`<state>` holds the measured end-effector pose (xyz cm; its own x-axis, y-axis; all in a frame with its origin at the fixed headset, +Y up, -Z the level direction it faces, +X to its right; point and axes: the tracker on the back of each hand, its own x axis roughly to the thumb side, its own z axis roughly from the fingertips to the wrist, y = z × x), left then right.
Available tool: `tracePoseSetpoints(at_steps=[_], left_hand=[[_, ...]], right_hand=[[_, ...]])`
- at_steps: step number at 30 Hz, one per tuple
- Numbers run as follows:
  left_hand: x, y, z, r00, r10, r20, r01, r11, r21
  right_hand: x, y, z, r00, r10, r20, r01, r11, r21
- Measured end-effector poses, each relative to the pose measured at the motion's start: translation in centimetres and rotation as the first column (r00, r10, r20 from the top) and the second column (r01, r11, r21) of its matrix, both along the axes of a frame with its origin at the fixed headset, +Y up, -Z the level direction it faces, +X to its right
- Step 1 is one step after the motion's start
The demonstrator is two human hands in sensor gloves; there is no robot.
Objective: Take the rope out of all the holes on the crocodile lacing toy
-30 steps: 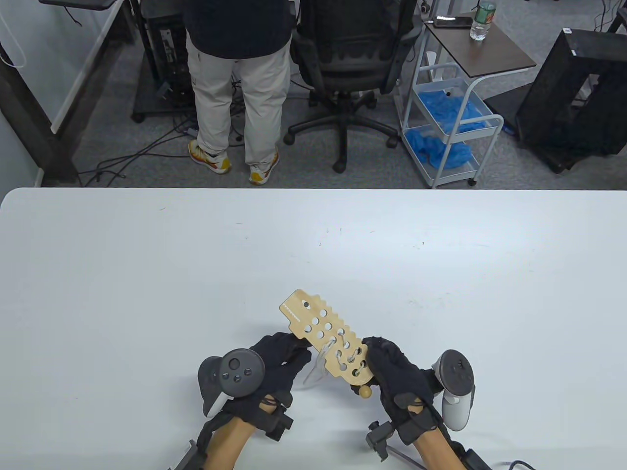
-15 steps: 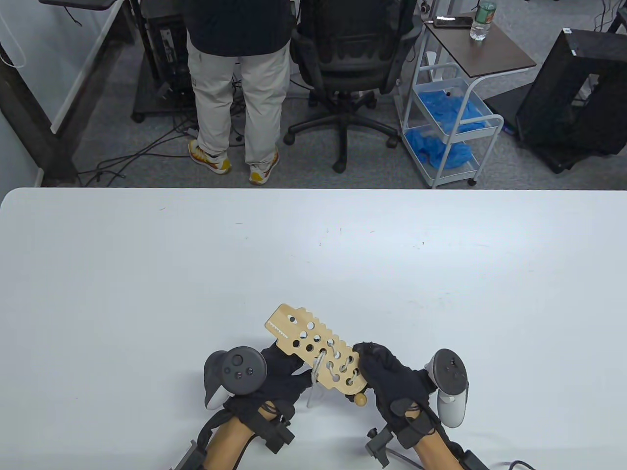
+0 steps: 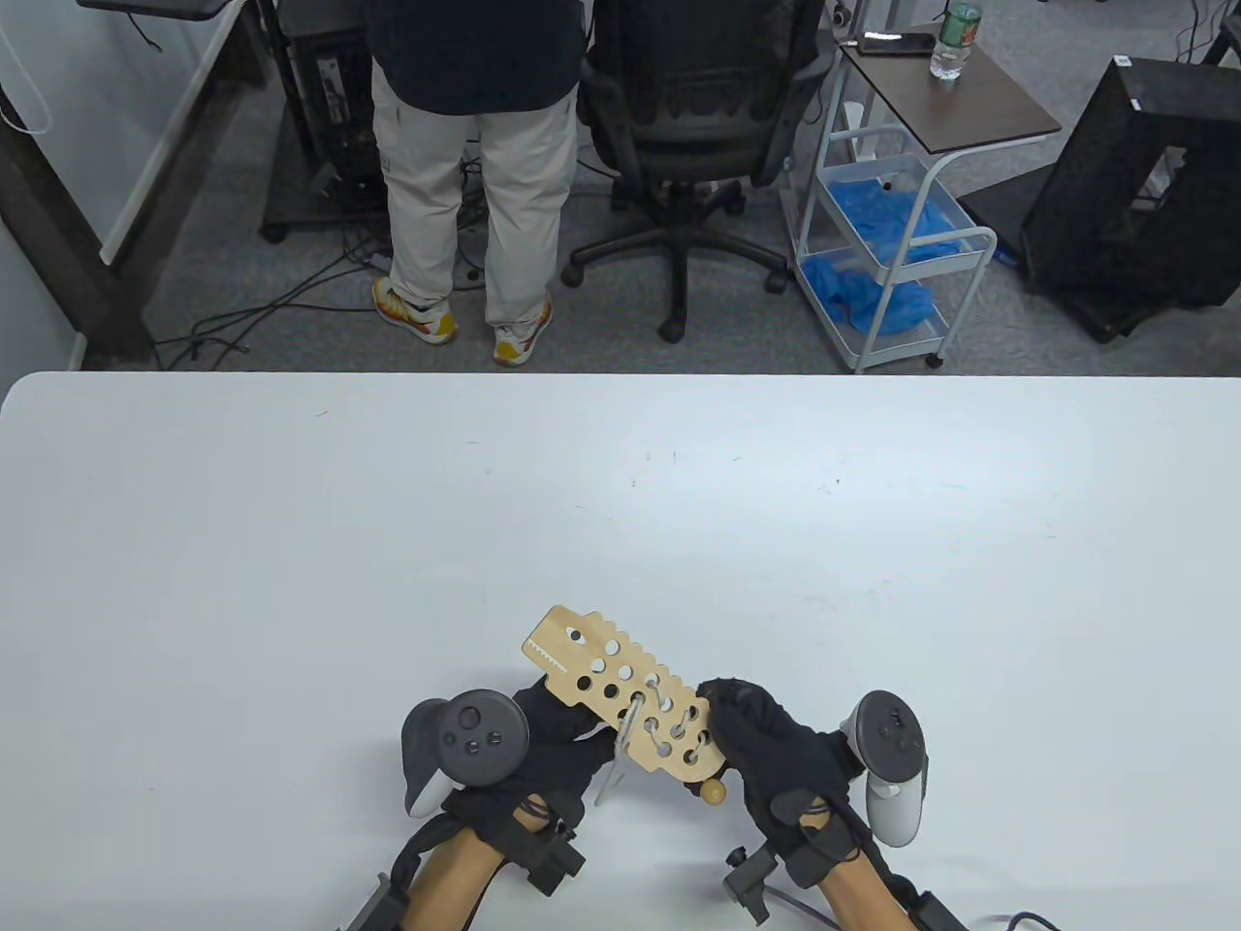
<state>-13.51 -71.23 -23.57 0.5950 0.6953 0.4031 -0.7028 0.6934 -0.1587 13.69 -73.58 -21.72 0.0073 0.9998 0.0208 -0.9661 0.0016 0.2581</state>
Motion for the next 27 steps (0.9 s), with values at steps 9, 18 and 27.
tracePoseSetpoints(at_steps=[9,18,27], left_hand=[[-0.8,0.1,-0.1,0.994,-0.036,-0.101,0.040,0.999,0.034],[-1.5,0.0,-0.4,0.979,-0.103,-0.174,0.112,0.993,0.046],[-2.5,-0.3,-1.0,0.970,-0.099,-0.224,0.108,0.994,0.026]], right_hand=[[1.3,-0.7,-0.6,0.995,0.022,0.095,-0.018,0.999,-0.044],[2.5,-1.1,-1.2,0.981,0.087,0.171,-0.078,0.995,-0.061],[3.9,-1.7,-1.7,0.961,0.112,0.254,-0.090,0.991,-0.097]])
